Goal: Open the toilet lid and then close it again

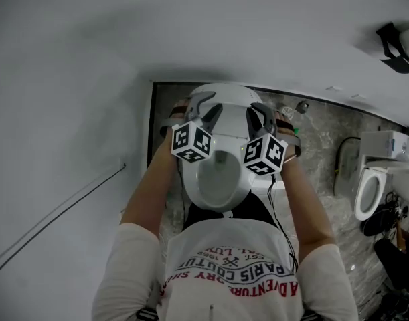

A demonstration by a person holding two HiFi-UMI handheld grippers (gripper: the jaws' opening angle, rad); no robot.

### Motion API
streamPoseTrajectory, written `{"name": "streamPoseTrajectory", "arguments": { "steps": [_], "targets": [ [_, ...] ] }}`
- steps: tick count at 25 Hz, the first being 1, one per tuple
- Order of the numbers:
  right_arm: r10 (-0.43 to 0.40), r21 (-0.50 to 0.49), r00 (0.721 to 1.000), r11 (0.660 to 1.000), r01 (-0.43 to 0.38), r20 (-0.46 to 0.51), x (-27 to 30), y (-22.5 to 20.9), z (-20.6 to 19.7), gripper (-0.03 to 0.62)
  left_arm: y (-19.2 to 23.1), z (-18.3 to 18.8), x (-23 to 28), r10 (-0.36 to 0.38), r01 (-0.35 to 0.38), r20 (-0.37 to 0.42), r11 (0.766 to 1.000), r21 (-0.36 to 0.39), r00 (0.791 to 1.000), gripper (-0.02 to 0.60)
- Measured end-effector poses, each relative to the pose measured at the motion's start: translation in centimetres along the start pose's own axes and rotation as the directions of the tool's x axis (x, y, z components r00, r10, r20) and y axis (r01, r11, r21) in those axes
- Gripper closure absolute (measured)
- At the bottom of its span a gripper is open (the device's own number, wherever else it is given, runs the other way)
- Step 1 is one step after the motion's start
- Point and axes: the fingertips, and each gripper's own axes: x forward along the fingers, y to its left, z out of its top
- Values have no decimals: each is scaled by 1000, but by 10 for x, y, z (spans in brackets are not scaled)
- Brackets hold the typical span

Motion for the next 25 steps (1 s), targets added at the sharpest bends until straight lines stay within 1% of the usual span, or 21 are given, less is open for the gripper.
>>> {"name": "streamPoseTrajectory", "arguments": {
  "steps": [2, 4, 7, 9, 11, 12, 14, 16, 17, 18, 20, 22, 23, 25],
  "targets": [
    [-27, 50, 998, 998, 25, 49, -19, -8, 14, 562, 2, 5, -14, 10, -10, 16, 1000, -16, 1000, 433],
    [-46, 123, 995, 992, 34, 93, -42, -16, 25, 562, 8, 16, -34, 62, -59, 63, 997, -47, 996, 434],
    [-110, 233, 985, 969, 78, 132, -74, -25, 34, 562, 19, 32, -65, 117, -98, 131, 985, -143, 984, 434],
    [-165, 307, 976, 945, 115, 144, -96, -27, 37, 563, 23, 41, -89, 149, -112, 174, 972, -206, 973, 434],
    [-213, 378, 966, 914, 144, 147, -121, -23, 40, 563, 23, 50, -118, 180, -114, 217, 952, -286, 959, 438],
    [-234, 412, 961, 898, 155, 150, -134, -20, 44, 563, 23, 55, -133, 197, -110, 241, 937, -331, 950, 447],
    [-267, 477, 950, 864, 162, 162, -160, -9, 53, 566, 20, 61, -164, 222, -85, 284, 900, -428, 933, 482],
    [-285, 546, 943, 824, 148, 174, -182, 1, 60, 572, 14, 62, -190, 239, -51, 309, 857, -512, 921, 525],
    [-295, 585, 938, 799, 138, 182, -191, 1, 64, 574, 15, 65, -201, 250, -38, 322, 839, -542, 913, 546],
    [-311, 624, 931, 771, 130, 191, -200, -1, 68, 576, 17, 70, -211, 262, -29, 339, 827, -562, 903, 552],
    [-348, 695, 917, 709, 120, 197, -216, -5, 73, 577, 22, 82, -231, 287, -17, 372, 811, -584, 883, 570],
    [-376, 740, 906, 662, 117, 193, -231, -5, 76, 577, 21, 90, -251, 302, -5, 396, 800, -600, 867, 572],
    [-385, 752, 903, 648, 117, 191, -237, -3, 78, 577, 20, 93, -259, 307, 1, 405, 796, -605, 861, 572],
    [-398, 760, 898, 638, 125, 186, -247, 1, 82, 577, 14, 94, -271, 311, 3, 408, 792, -611, 858, 572]
  ]
}}
